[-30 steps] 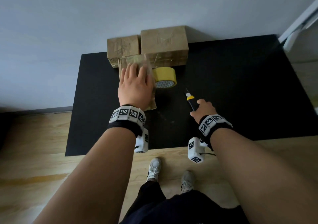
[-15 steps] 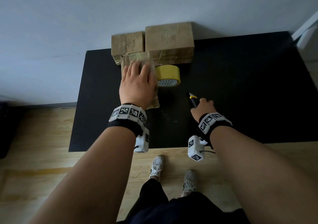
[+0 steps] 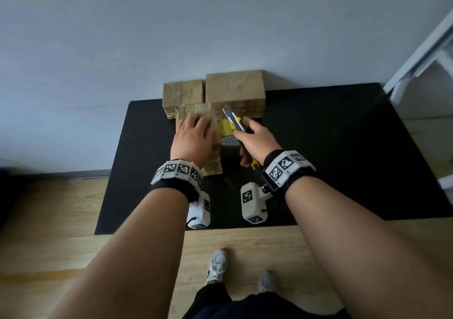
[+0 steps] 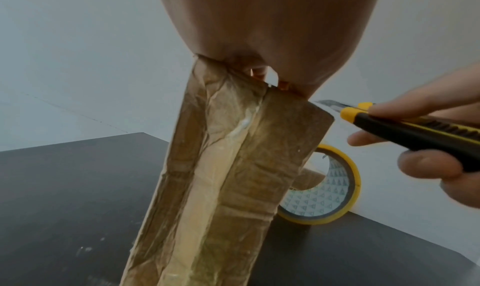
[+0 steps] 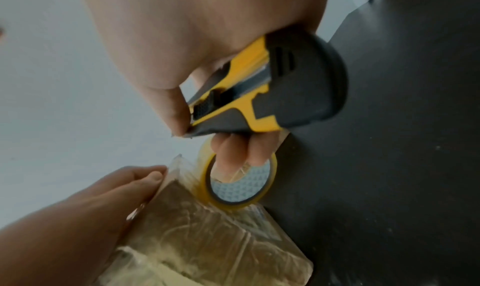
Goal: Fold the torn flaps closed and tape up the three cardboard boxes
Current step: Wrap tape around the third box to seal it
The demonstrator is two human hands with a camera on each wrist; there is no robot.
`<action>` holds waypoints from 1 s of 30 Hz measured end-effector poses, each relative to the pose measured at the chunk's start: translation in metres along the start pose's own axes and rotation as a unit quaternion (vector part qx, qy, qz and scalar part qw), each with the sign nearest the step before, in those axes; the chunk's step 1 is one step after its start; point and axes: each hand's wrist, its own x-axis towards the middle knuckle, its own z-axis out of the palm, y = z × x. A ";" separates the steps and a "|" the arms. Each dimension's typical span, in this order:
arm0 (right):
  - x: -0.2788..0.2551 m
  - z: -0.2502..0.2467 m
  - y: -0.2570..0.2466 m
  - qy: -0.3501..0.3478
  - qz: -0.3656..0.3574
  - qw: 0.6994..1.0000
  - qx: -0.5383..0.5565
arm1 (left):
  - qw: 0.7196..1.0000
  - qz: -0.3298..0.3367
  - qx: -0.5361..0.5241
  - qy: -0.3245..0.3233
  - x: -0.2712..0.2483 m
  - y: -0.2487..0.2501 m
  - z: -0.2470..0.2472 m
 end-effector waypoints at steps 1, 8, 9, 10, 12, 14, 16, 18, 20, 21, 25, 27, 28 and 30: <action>-0.001 0.004 -0.001 -0.014 0.012 1.000 -0.011 | 1.000 -0.003 0.000 -0.006 0.001 -0.001 0.000; 0.003 0.011 0.001 -0.040 0.046 0.997 -0.048 | 1.000 -0.007 -0.003 -0.020 0.002 -0.002 -0.001; 0.005 0.011 0.002 -0.040 0.048 0.997 -0.051 | 1.000 -0.008 -0.005 -0.020 0.002 -0.003 -0.001; 0.007 0.011 0.003 -0.039 0.050 0.996 -0.055 | 1.000 -0.009 -0.008 -0.019 0.002 -0.003 -0.001; 0.008 0.011 0.005 -0.041 0.056 0.996 -0.064 | 1.000 -0.011 -0.009 -0.019 0.002 -0.002 -0.001; 0.009 0.011 0.007 -0.043 0.057 0.995 -0.070 | 1.000 -0.012 -0.008 -0.019 0.002 -0.002 -0.001; 0.009 0.011 0.007 -0.050 0.057 0.994 -0.080 | 1.000 -0.014 -0.008 -0.019 0.002 -0.002 -0.001; 0.009 0.010 0.006 -0.062 0.060 0.991 -0.102 | 1.000 -0.015 -0.007 -0.020 0.003 -0.002 0.000; 0.009 0.009 0.006 -0.068 0.062 0.989 -0.114 | 1.000 -0.017 -0.006 -0.020 0.004 -0.002 0.000; 0.008 0.009 0.006 -0.069 0.062 0.989 -0.111 | 1.000 -0.017 -0.005 -0.020 0.003 -0.001 0.000; 0.008 0.006 0.008 -0.069 0.055 0.992 -0.087 | 1.000 -0.016 -0.009 -0.016 0.003 -0.002 0.001; 0.008 0.004 0.009 -0.055 0.050 0.995 -0.061 | 1.000 -0.014 -0.011 -0.017 0.004 -0.003 0.001; 0.007 0.003 0.010 -0.049 0.049 0.997 -0.042 | 1.000 -0.014 -0.012 -0.016 0.003 -0.003 0.002; 0.006 -0.001 0.011 -0.035 0.047 0.998 -0.008 | 1.000 -0.016 -0.014 -0.014 0.003 -0.003 0.001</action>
